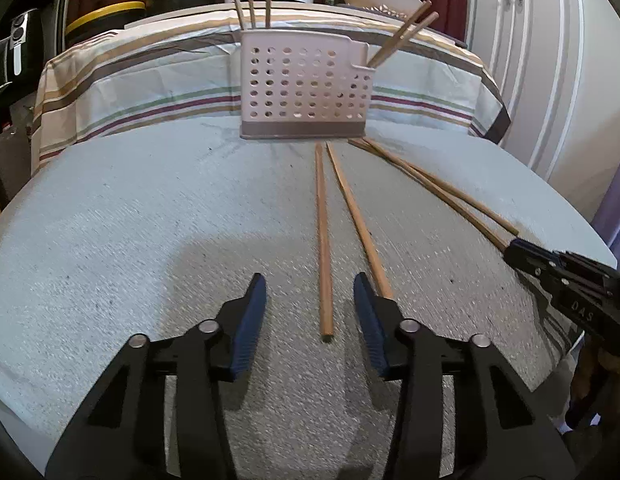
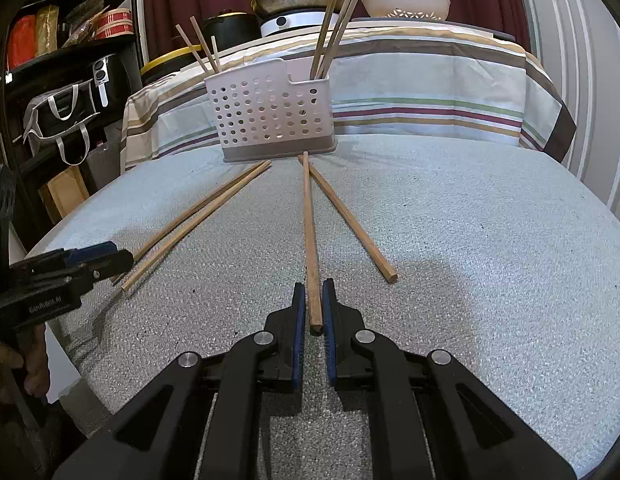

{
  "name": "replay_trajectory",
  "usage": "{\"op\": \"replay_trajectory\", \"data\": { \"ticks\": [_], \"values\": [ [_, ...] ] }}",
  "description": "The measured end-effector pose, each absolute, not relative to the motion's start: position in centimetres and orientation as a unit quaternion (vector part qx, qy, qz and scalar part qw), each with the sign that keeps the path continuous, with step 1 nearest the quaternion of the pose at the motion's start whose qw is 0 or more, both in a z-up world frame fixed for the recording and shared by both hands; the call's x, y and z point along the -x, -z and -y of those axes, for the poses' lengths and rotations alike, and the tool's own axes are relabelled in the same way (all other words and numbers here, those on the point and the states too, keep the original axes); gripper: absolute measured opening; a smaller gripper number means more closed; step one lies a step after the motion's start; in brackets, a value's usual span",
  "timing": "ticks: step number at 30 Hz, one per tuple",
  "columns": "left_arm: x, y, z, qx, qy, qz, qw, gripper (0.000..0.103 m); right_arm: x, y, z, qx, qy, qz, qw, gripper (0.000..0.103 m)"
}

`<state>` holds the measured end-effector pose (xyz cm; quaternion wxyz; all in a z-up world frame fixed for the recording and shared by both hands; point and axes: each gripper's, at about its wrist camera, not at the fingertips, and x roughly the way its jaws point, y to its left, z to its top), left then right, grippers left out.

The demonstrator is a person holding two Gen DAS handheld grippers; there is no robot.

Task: Organize utensils
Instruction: 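Close the left gripper on a chopstick while the right gripper grasps another, then lift the chopsticks and carry both tools over the caddy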

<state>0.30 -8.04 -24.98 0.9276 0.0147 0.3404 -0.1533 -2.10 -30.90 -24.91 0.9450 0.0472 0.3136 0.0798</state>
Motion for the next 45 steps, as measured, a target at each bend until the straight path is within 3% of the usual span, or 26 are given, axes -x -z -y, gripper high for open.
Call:
{"op": "replay_trajectory", "data": {
  "ticks": [4, 7, 45],
  "values": [
    [-0.2, 25.2, 8.5, -0.023, 0.16, -0.346, 0.924, 0.013, 2.2, 24.9, 30.9, -0.047, -0.079, -0.312, 0.946, 0.01],
    [-0.2, 25.2, 8.3, -0.018, 0.161, -0.348, 0.923, 0.006, 2.2, 24.9, 30.9, -0.046, -0.08, -0.311, 0.946, 0.009],
    [1.3, 17.5, 4.8, 0.01, 0.126, -0.222, 0.967, 0.006, 4.5, 16.7, 30.3, -0.031, -0.072, -0.21, 0.975, 0.007]
  ]
}}
